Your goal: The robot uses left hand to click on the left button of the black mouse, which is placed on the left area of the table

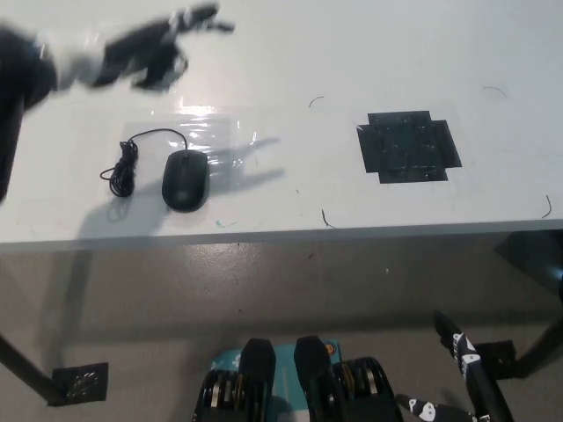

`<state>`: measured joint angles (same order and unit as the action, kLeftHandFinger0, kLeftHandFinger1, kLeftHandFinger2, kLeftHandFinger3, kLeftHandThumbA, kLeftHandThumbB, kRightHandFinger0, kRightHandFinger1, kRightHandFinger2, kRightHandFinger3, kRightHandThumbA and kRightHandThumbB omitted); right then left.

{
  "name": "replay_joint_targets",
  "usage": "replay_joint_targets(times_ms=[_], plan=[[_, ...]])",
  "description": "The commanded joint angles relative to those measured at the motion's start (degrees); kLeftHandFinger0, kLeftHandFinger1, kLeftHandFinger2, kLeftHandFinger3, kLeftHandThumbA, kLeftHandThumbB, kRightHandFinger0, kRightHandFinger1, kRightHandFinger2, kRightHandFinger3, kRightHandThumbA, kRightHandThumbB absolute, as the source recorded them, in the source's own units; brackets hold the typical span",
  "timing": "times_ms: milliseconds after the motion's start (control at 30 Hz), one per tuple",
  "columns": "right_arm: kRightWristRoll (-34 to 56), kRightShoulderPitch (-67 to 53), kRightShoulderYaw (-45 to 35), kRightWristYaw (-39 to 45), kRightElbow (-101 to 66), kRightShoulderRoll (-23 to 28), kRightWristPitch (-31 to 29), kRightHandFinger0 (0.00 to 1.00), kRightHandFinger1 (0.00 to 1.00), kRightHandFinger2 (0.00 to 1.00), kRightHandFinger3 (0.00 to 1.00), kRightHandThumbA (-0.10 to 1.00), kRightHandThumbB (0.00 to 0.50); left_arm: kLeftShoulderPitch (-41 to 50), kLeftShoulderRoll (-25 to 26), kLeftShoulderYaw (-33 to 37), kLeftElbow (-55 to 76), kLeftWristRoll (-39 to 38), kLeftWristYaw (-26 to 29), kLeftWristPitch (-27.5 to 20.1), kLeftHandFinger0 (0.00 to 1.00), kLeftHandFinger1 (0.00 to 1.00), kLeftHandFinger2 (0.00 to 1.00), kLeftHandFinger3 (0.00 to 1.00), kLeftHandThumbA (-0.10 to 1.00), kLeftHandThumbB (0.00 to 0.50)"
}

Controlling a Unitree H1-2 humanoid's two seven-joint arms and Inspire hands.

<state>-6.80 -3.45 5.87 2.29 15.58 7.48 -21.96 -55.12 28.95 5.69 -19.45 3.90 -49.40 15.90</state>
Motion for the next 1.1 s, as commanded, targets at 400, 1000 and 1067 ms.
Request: replay_joint_targets(times_ms=[400,1000,1067], plan=[[-0.7,-4.3,1.1,-1.0,1.1,-0.7,-5.0,1.00,1.00,1.00,1.00,1.00,0.178,65.2,-14.3,-15.1,65.3,-26.9,16.5,-18.8,1.00,1.00,1.00,1.00,1.00,0.500],[0.7,-2.8,1.1,-0.5,1.4,-1.7,-5.0,1.00,1.00,1.00,1.00,1.00,0.161,67.3,-25.1,-15.6,18.9,-1.6,26.0,-38.9,1.00,1.00,1.00,1.00,1.00,0.301],[0.7,-2.5,1.0,-0.3,1.4,-1.8,-5.0,1.00,1.00,1.00,1.00,1.00,0.157,66.8,-25.2,-15.8,18.4,-1.3,26.6,-38.0,1.00,1.00,1.00,1.00,1.00,0.296]])
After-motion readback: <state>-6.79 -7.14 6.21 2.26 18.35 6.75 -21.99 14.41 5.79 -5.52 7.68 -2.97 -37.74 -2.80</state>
